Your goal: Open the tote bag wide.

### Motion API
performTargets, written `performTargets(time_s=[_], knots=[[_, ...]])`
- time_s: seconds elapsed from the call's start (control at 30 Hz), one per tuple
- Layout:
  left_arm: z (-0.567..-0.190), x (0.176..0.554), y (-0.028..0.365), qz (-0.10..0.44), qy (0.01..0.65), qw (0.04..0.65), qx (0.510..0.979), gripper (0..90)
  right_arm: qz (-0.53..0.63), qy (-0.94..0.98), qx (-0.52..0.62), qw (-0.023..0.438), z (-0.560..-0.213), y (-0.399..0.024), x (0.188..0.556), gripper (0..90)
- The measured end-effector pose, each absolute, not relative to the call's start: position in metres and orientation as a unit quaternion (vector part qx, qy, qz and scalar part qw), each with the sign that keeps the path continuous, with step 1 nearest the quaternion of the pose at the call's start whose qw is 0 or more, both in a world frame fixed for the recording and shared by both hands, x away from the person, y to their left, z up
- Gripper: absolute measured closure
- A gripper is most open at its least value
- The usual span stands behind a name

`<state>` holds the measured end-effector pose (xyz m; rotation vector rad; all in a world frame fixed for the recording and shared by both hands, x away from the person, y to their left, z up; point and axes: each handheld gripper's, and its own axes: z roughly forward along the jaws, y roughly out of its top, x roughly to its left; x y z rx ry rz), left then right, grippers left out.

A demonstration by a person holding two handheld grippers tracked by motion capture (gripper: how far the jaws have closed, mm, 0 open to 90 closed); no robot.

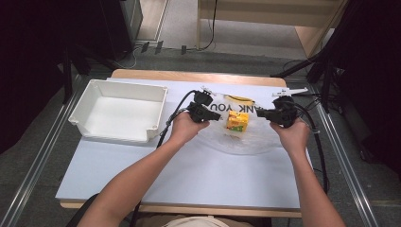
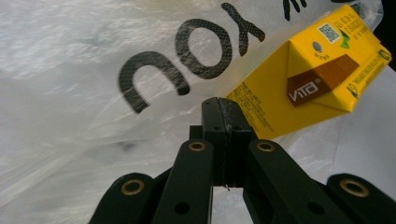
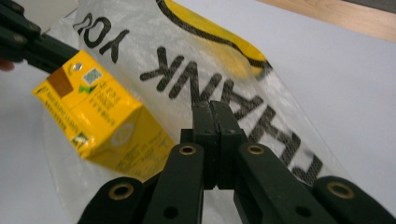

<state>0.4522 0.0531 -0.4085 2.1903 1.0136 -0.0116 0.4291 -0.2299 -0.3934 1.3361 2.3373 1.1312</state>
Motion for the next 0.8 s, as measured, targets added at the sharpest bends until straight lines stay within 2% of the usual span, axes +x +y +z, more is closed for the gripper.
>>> performTargets(time_s=[0.13,0.23,0.5,0.8], knots=[[-0.417,0.456,0.046,-0.007,0.396,0.351,0.848,90.0,0.376,0.799,0.457,0.11,-0.397,-0.224,0.444,90.0],[-0.429,0.456,0.046,-0.012,0.399,0.35,0.848,90.0,0.372,0.795,0.47,0.092,-0.413,-0.222,0.457,90.0],[-0.454,0.451,0.049,-0.028,0.413,0.34,0.844,90.0,0.348,0.804,0.474,0.082,-0.446,-0.212,0.465,90.0],[-0.464,0.439,0.056,-0.023,0.409,0.339,0.847,90.0,0.317,0.803,0.5,0.073,-0.465,-0.212,0.484,90.0]])
